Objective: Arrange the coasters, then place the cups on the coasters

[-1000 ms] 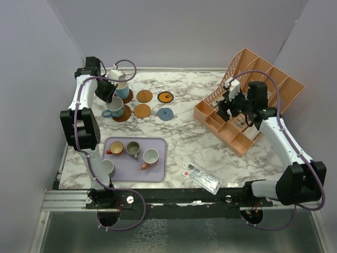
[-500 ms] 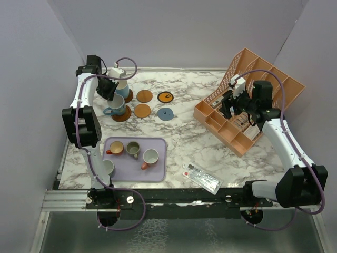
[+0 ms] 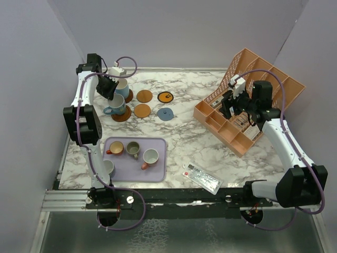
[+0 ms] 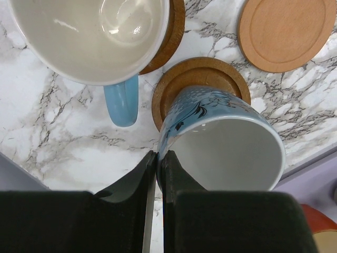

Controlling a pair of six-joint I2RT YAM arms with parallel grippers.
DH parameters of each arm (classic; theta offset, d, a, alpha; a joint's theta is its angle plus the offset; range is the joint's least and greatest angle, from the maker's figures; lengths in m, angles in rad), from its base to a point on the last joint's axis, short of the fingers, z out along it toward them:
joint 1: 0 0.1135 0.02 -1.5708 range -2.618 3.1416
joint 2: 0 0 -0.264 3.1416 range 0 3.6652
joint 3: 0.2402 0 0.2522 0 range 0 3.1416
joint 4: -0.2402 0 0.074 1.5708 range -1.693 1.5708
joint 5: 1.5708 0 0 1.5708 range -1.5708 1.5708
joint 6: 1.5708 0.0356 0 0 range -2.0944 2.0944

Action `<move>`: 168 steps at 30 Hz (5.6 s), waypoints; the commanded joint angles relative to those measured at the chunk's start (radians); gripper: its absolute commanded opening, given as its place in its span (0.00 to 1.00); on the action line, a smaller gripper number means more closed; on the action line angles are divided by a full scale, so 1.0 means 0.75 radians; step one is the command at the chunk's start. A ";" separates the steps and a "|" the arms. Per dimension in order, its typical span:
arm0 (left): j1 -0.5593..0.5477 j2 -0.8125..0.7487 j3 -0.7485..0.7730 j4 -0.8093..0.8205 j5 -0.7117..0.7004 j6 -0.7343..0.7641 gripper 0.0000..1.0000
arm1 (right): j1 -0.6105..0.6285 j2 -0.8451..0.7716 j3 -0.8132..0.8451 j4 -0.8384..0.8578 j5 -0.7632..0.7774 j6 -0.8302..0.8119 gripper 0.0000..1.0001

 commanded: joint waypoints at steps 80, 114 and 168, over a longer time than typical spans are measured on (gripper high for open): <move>0.001 -1.499 -1.564 -0.253 -0.028 0.674 0.67 | -0.007 -0.048 0.003 -0.023 -0.147 -0.027 0.78; 0.000 -1.393 -1.248 -0.447 -0.165 0.892 0.00 | -0.007 -0.011 0.005 -0.025 -0.104 -0.035 0.78; -0.399 -0.044 0.365 0.114 -0.175 -0.574 0.00 | -0.007 -0.001 0.003 -0.020 -0.045 -0.049 0.78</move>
